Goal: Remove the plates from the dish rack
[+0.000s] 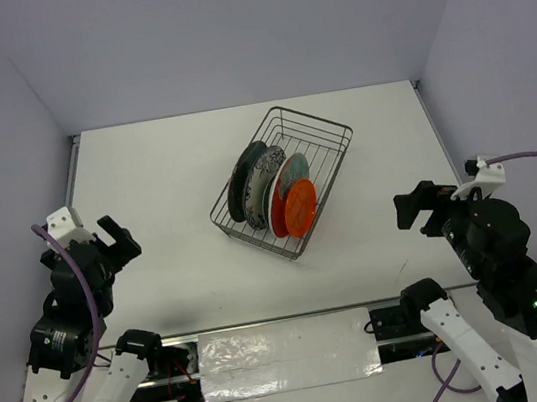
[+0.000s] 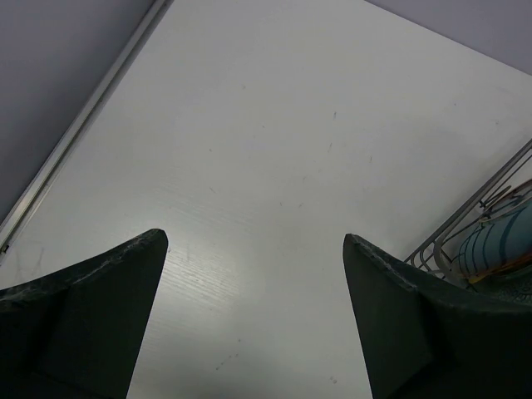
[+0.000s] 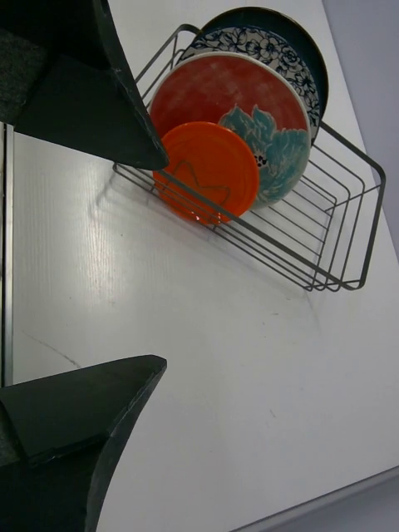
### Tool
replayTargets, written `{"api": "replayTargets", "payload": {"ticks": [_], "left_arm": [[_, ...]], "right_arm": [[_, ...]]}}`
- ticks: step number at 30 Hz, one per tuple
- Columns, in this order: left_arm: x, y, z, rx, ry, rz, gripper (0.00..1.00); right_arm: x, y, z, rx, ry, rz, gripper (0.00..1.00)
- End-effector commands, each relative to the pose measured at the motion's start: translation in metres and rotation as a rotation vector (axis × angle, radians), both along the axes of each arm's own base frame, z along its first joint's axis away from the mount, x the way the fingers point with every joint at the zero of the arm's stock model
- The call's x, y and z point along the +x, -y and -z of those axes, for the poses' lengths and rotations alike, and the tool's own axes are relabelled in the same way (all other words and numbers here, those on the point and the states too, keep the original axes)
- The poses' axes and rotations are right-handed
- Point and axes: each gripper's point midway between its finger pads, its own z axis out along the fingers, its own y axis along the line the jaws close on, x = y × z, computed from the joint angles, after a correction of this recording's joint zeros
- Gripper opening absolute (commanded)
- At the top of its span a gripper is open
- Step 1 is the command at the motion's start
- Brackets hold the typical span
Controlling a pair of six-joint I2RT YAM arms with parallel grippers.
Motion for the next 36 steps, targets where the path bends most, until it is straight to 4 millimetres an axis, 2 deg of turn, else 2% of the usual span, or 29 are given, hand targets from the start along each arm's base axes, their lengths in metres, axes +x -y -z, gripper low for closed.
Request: {"api": "replayTargets", "payload": {"ticks": [1, 4, 5, 6, 7, 8, 9, 10, 11, 12, 13, 14, 15, 16, 17, 18, 19, 25, 27, 28, 30, 31, 33, 34, 36], "left_arm": [[0.003, -0.001, -0.008, -0.02, 0.044, -0.018, 1.0], [0.002, -0.001, -0.009, -0.021, 0.052, -0.018, 0.99], [0.003, -0.001, -0.009, -0.021, 0.052, -0.016, 0.99], [0.004, 0.0, -0.008, -0.02, 0.048, -0.013, 1.0], [0.004, 0.0, -0.008, -0.019, 0.047, -0.008, 1.0], [0.005, 0.001, -0.008, -0.019, 0.044, -0.006, 0.99], [0.006, 0.001, -0.006, -0.018, 0.036, -0.007, 1.0], [0.006, 0.001, -0.006, -0.016, 0.031, -0.008, 1.0], [0.007, 0.001, -0.005, -0.015, 0.026, -0.012, 1.0], [0.007, 0.0, -0.004, -0.013, 0.023, -0.013, 0.99], [0.007, -0.001, -0.004, -0.013, 0.023, -0.02, 0.99], [0.007, -0.001, -0.004, -0.014, 0.024, -0.022, 1.0], [0.006, -0.001, -0.004, -0.017, 0.026, -0.023, 1.0], [0.006, -0.001, -0.004, -0.016, 0.025, -0.026, 1.0], [0.006, -0.001, -0.004, -0.016, 0.028, -0.025, 1.0], [0.006, -0.001, -0.004, -0.015, 0.026, -0.022, 1.0], [0.007, -0.001, -0.003, -0.014, 0.024, -0.022, 1.0], [0.013, 0.004, 0.003, -0.005, -0.01, -0.002, 1.0], [0.015, 0.006, 0.004, -0.002, -0.016, 0.01, 0.99], [0.015, 0.007, 0.004, -0.004, -0.018, 0.016, 1.0], [0.016, 0.008, 0.004, -0.003, -0.019, 0.024, 1.0], [0.016, 0.009, 0.005, -0.002, -0.02, 0.03, 0.99], [0.017, 0.01, 0.004, -0.003, -0.018, 0.038, 1.0], [0.017, 0.011, 0.004, -0.004, -0.017, 0.039, 1.0], [0.017, 0.011, 0.004, -0.004, -0.015, 0.043, 1.0]], "right_arm": [[0.0, 0.002, -0.013, 0.025, 0.031, 0.02, 1.0], [0.002, -0.006, -0.023, 0.053, 0.083, -0.019, 1.0], [0.0, -0.021, -0.022, 0.08, 0.097, -0.098, 1.0], [0.004, -0.035, -0.041, 0.11, 0.188, -0.171, 1.0], [0.005, -0.048, -0.049, 0.151, 0.229, -0.234, 1.0], [0.011, -0.062, -0.046, 0.197, 0.222, -0.293, 1.0], [0.011, -0.081, -0.06, 0.249, 0.257, -0.387, 1.0], [0.016, -0.094, -0.061, 0.329, 0.225, -0.425, 1.0], [0.034, -0.108, -0.049, 0.375, 0.139, -0.451, 1.0], [0.04, -0.121, -0.053, 0.46, 0.115, -0.488, 1.0], [0.051, -0.127, -0.047, 0.491, 0.071, -0.474, 1.0], [0.068, -0.135, -0.034, 0.512, 0.003, -0.444, 1.0], [0.086, -0.129, -0.032, 0.525, 0.006, -0.326, 1.0], [0.084, -0.147, -0.03, 0.514, -0.021, -0.345, 1.0], [0.097, -0.157, -0.03, 0.493, -0.042, -0.307, 1.0], [0.109, -0.15, -0.023, 0.449, -0.047, -0.189, 1.0], [0.113, -0.177, -0.021, 0.413, -0.085, -0.209, 1.0], [0.144, -0.224, 0.018, 0.228, -0.184, -0.057, 1.0], [0.143, -0.226, 0.029, 0.181, -0.205, 0.001, 0.99], [0.15, -0.226, 0.032, 0.144, -0.189, 0.048, 0.95], [0.15, -0.234, 0.049, 0.077, -0.214, 0.075, 0.89], [0.152, -0.235, 0.044, 0.065, -0.201, 0.093, 0.8], [0.154, -0.237, 0.061, 0.005, -0.243, 0.113, 0.71], [0.156, -0.24, 0.059, 0.001, -0.242, 0.113, 0.67], [0.158, -0.244, 0.068, -0.019, -0.261, 0.108, 0.67]]}}
